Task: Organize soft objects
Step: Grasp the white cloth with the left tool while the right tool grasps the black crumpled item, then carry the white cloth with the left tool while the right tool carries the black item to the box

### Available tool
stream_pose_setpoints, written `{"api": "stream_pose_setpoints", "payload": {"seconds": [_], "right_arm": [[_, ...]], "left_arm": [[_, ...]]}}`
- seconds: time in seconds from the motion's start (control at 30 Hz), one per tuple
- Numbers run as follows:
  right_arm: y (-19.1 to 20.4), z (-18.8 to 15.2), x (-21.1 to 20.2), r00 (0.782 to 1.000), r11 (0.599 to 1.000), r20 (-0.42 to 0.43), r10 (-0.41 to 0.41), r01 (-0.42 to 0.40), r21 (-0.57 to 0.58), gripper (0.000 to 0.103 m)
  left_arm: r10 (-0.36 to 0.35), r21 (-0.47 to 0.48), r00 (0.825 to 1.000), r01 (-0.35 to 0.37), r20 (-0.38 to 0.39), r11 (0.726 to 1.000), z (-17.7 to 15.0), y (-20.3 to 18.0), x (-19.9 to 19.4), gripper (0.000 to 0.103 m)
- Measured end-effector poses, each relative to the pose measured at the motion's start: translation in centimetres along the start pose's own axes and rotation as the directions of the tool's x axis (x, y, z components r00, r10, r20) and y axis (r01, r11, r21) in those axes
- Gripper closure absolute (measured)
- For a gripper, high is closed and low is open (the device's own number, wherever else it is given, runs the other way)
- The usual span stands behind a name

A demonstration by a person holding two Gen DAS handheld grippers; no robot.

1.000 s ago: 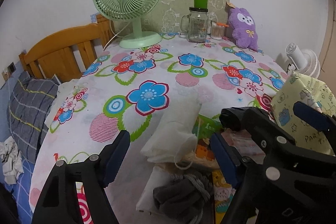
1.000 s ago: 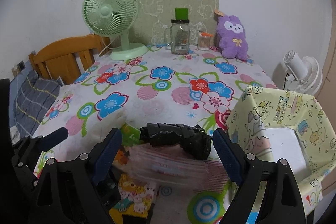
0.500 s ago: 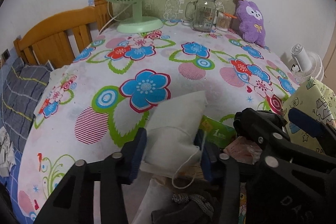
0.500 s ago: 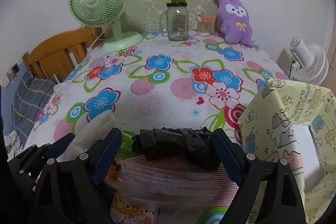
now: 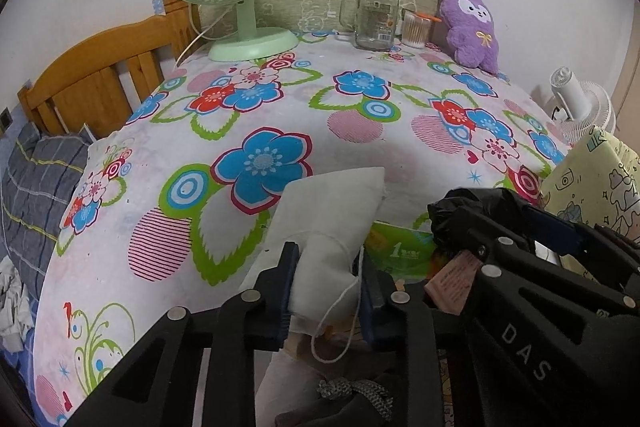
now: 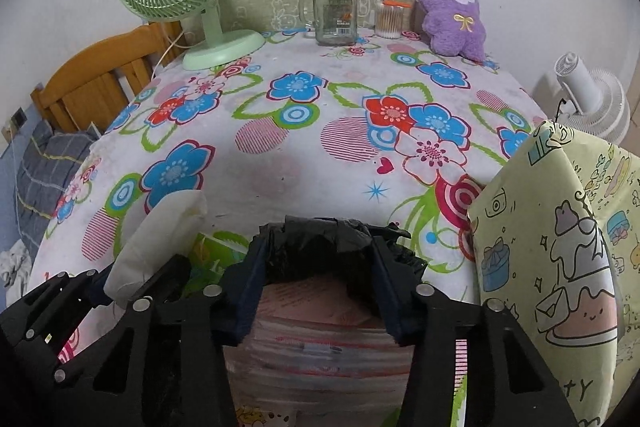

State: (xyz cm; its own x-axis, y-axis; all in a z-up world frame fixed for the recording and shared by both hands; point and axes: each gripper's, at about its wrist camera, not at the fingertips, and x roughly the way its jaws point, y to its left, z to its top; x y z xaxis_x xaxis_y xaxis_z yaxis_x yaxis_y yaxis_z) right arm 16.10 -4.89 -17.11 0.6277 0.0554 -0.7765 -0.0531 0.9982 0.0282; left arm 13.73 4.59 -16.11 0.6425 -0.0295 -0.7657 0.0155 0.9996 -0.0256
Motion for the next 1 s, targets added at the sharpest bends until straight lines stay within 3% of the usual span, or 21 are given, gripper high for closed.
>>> {"api": "stream_pose_setpoints", "payload": {"seconds": [0.17, 1.0], "right_arm": [[0.0, 0.3, -0.3, 1.0, 1.0, 0.01, 0.006, -0.006, 0.0, 0.06], [-0.8, 1.9, -6.4, 0.993, 0.999, 0.117, 0.032, -0.034, 0.013, 0.06]], "left_arm": [[0.006, 0.005, 1.0, -0.006, 0.009, 1.0, 0.3, -0.1, -0.3, 0.081], [0.0, 0.023, 0.993, -0.002, 0.116, 1.0, 2.2, -1.8, -5.6, 0.085]]}}
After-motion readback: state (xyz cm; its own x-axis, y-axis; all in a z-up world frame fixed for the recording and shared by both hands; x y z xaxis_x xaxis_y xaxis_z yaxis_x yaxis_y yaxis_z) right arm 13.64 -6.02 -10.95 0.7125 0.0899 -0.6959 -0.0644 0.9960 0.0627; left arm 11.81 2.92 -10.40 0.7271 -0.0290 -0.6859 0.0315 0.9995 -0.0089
